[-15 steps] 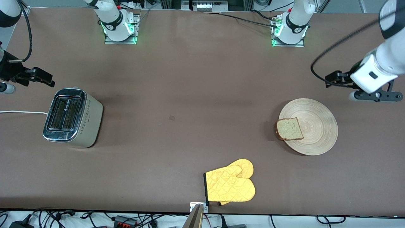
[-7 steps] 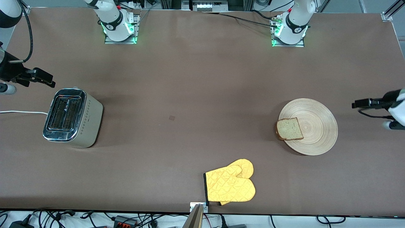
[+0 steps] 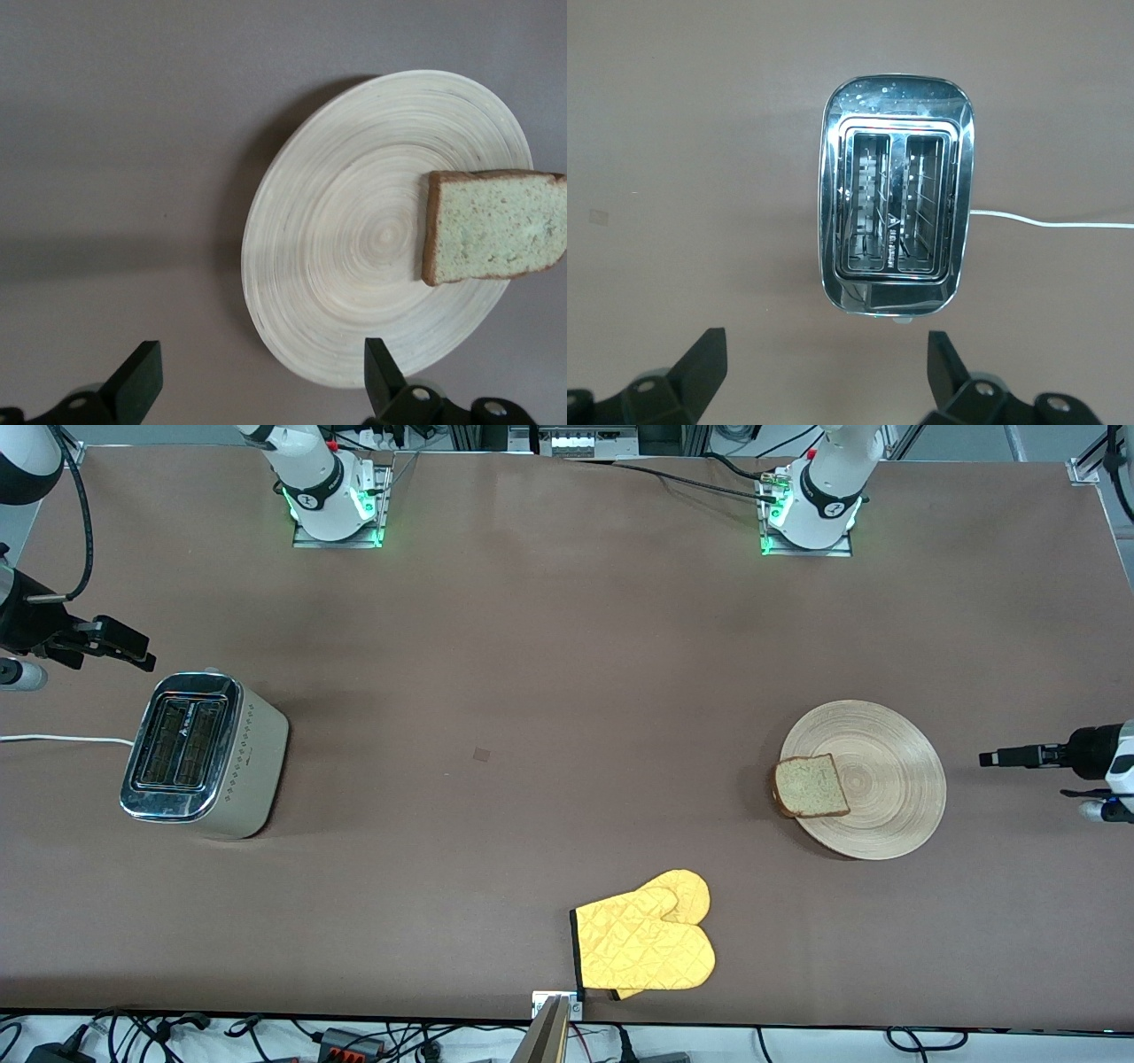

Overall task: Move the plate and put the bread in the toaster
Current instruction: 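Reach the left gripper to the rim of the wooden plate, then close the left gripper on the wooden plate's rim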

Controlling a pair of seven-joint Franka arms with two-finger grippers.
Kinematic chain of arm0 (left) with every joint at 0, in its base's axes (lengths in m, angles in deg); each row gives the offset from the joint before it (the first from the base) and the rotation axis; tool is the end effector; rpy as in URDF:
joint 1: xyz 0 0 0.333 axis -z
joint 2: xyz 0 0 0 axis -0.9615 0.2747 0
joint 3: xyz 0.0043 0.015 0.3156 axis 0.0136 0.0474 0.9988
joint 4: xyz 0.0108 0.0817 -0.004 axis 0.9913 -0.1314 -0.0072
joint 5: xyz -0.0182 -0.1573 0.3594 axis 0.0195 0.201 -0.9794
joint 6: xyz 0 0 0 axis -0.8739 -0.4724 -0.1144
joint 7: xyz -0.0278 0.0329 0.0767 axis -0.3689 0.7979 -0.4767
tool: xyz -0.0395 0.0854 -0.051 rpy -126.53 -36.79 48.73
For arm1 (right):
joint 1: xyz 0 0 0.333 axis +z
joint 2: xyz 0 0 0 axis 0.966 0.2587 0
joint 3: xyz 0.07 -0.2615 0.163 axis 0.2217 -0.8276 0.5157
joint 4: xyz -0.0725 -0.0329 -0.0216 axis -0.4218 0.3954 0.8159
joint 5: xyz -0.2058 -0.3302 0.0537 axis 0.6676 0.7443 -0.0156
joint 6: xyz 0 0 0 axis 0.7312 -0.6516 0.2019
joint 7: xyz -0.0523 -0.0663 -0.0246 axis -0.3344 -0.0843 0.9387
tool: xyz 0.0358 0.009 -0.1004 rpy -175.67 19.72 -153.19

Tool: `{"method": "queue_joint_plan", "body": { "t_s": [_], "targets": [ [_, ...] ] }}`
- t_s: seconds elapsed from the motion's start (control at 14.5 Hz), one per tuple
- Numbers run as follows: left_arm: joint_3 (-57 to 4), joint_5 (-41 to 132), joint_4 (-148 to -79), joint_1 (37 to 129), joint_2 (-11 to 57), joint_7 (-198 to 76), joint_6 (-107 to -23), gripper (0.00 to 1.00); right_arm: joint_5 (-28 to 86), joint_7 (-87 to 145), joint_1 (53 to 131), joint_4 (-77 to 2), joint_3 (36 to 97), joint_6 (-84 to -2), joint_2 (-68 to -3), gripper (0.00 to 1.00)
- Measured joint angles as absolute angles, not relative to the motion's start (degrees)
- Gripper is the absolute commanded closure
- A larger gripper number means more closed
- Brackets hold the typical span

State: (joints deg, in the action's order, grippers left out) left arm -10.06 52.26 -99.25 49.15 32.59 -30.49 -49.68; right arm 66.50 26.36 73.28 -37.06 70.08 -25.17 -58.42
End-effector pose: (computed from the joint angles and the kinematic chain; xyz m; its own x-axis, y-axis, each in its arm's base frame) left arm 0.6276 0.2470 0.2944 0.9787 0.0482 -0.1997 0.1197 -0.9240 0.3632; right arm 0.5615 -0.0383 0.5592 0.9993 -0.0251 -0.0262 -0.0251 -0.9997 0.0021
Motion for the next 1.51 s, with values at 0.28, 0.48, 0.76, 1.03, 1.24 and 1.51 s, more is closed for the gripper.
{"method": "queue_joint_plan", "body": {
  "t_s": [0.28, 0.48, 0.76, 1.03, 1.24, 1.51],
  "targets": [
    [-10.11, 65.39, -99.1, 45.75, 38.84, -20.51, -51.21, 0.0, 66.5, 26.35, 73.08, -37.1, 69.96, -25.49, -58.04, 0.0],
    [-10.19, 70.38, -98.96, 44.84, 42.74, -15.76, -51.47, 0.0, 66.5, 26.35, 72.97, -37.1, 69.89, -26.03, -57.46, 0.0],
    [-10.29, 74.66, -98.83, 44.63, 45.06, -13.3, -51.62, 0.0, 66.5, 26.35, 73.01, -37.1, 69.95, -26.39, -57.29, 0.0],
    [-10.35, 74.87, -98.82, 44.57, 46.05, -11.43, -51.62, 0.31, 66.5, 26.35, 73.06, -37.1, 69.98, -26.26, -57.29, 0.0],
    [-10.36, 74.87, -98.82, 44.54, 46.36, -8.69, -51.61, 0.66, 66.5, 26.34, 73.06, -37.1, 69.98, -24.74, -57.27, 0.0],
    [-10.36, 74.87, -98.82, 44.14, 47.02, -4.48, -51.44, 0.78, 66.5, 26.33, 73.06, -37.1, 69.98, -27.32, -57.0, 0.0]
  ]
}}
